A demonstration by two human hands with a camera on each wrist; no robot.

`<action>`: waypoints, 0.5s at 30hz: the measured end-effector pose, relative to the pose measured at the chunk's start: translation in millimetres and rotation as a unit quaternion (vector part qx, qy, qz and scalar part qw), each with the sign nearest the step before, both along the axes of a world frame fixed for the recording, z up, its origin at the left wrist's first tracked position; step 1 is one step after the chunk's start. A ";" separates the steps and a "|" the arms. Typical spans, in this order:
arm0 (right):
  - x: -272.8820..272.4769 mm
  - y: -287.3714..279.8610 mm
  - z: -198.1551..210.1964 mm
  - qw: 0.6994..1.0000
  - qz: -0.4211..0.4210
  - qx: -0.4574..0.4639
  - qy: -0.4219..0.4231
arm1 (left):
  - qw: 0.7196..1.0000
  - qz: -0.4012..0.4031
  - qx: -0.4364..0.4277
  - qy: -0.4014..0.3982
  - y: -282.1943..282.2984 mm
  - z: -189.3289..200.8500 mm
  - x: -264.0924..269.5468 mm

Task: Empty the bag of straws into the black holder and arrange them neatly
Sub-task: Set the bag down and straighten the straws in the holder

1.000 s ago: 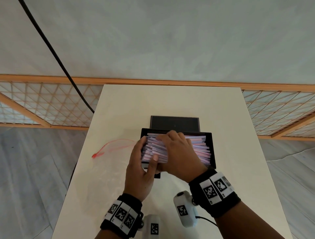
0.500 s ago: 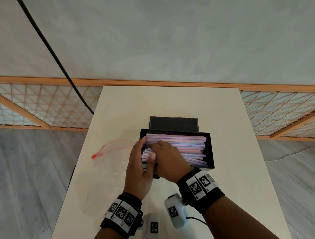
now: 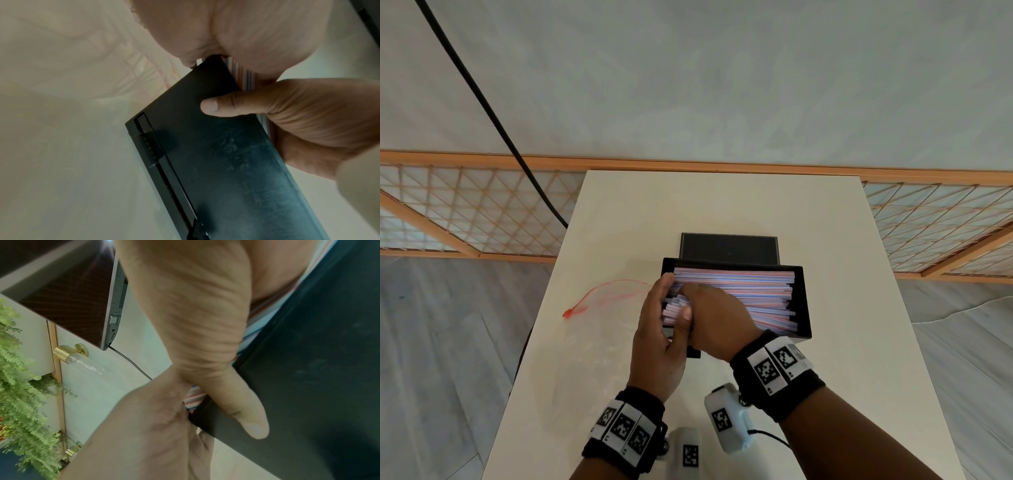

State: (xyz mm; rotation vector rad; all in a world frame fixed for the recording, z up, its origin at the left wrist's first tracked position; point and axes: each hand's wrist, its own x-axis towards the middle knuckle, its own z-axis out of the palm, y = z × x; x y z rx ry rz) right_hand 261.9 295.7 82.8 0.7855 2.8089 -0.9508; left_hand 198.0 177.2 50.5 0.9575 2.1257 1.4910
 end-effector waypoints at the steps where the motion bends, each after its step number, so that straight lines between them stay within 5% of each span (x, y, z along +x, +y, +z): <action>1: 0.2 0.2 0.1 1.000 0.001 -0.003 0.003 | 1.000 0.001 0.003 -0.003 0.0 0.0 0.0; 15: -5.7 6.1 -5.6 0.999 0.027 -0.012 -0.020 | 0.999 -0.007 0.026 -0.038 -0.1 -0.1 -0.2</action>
